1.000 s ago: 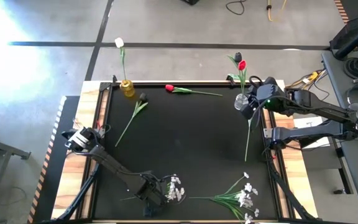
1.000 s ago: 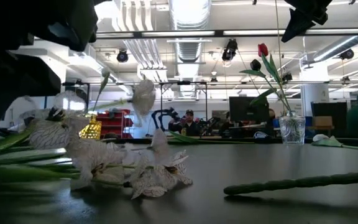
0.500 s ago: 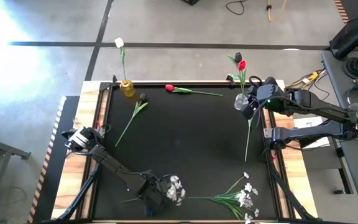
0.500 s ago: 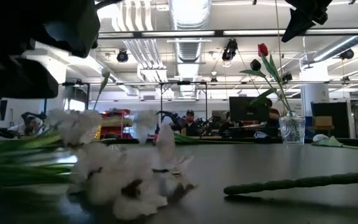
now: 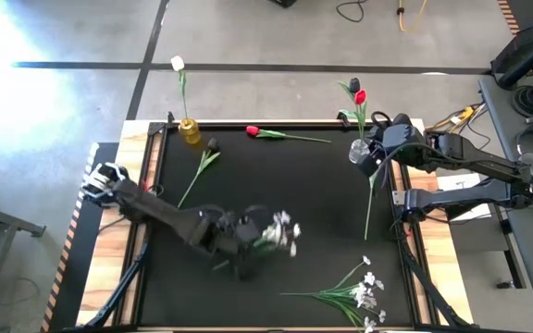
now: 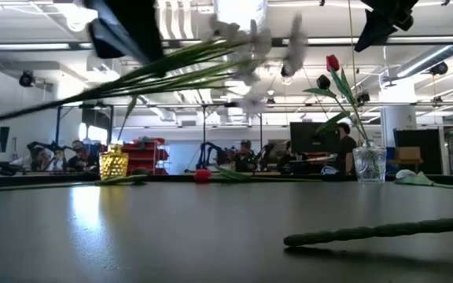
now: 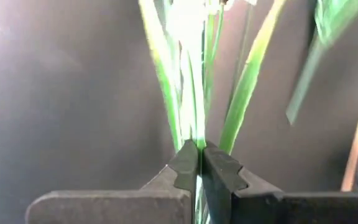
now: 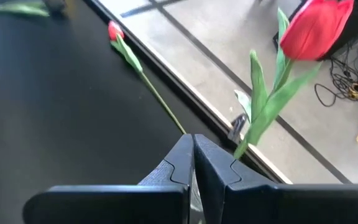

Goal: Sort flowers into vase by color
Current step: Put the left white flower into the yellow vase

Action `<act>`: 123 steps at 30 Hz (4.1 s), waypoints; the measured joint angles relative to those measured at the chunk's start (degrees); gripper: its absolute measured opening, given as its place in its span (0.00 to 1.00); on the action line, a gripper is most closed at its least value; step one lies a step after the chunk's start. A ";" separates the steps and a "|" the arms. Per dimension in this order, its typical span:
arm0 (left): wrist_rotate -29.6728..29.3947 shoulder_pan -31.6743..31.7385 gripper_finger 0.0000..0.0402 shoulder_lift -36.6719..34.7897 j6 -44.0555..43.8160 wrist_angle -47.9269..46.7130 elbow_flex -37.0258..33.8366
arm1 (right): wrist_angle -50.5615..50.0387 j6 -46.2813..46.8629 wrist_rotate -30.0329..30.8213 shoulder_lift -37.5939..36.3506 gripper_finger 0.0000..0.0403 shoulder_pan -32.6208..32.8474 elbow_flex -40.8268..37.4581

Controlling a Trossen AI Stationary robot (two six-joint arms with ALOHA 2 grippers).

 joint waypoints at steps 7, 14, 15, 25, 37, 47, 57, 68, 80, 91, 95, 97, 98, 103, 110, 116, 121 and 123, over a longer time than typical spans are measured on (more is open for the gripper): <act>-1.16 11.71 0.00 -7.95 7.39 12.62 -8.33 | 4.38 -2.30 -0.08 -0.74 0.02 0.00 0.04; -5.47 22.79 0.00 -15.93 15.09 31.06 -16.58 | 6.81 -3.03 -1.65 -1.43 0.02 -0.02 0.04; -6.36 24.37 0.00 -16.87 16.47 33.57 -17.27 | 6.88 -2.99 -1.63 -1.47 0.02 -0.02 0.04; -12.72 39.61 0.00 -25.90 31.53 41.98 -22.44 | 12.44 -3.40 -0.66 -1.39 0.02 -0.02 0.04; -20.14 51.39 0.00 -43.53 39.25 57.33 -39.87 | 17.91 -3.40 3.86 0.10 0.02 -0.02 0.00; -22.69 58.74 0.00 -51.86 45.85 60.08 -46.52 | 20.23 -3.41 5.38 1.34 0.02 -0.02 0.00; -16.73 68.93 0.00 -52.86 46.63 64.63 -50.06 | 21.39 -3.42 6.51 1.67 0.02 -0.02 0.00; -10.65 76.16 0.00 -47.77 49.10 72.43 -52.40 | 22.27 -1.59 6.49 1.69 0.02 -0.02 -0.01; -7.77 78.34 0.00 -42.30 45.47 79.05 -55.60 | 23.67 -0.69 6.51 1.69 0.02 -0.02 0.00; -7.93 78.36 0.00 -38.70 44.51 84.68 -59.30 | 23.74 0.11 6.51 1.69 0.02 -0.02 0.00; -8.01 78.47 0.00 -37.42 44.58 84.95 -59.54 | 23.73 0.65 6.51 1.69 0.02 -0.02 0.05; -8.02 78.50 0.00 -36.56 44.59 85.11 -59.83 | 23.74 0.65 6.51 1.83 0.02 -0.02 0.49; -8.01 78.51 0.00 -36.11 44.61 85.26 -59.98 | 23.75 0.60 6.52 2.01 0.02 -0.02 0.87; -8.32 78.55 0.00 -33.37 44.52 88.41 -60.97 | 23.75 -0.69 6.57 2.90 0.02 -0.02 2.79; -8.54 78.56 0.00 -29.30 42.19 93.13 -62.92 | 23.59 -1.92 6.55 4.84 0.02 -0.02 5.15; -8.60 78.56 0.00 -27.71 42.85 93.46 -62.92 | 23.49 -2.00 6.51 6.07 0.02 0.00 5.75; -8.62 78.56 0.00 -27.79 43.01 93.42 -62.92 | 23.45 -1.95 6.48 6.24 0.02 -0.01 5.77; -8.62 78.56 0.00 -28.22 43.58 93.42 -62.92 | 23.47 -1.95 6.48 6.24 0.02 0.00 5.79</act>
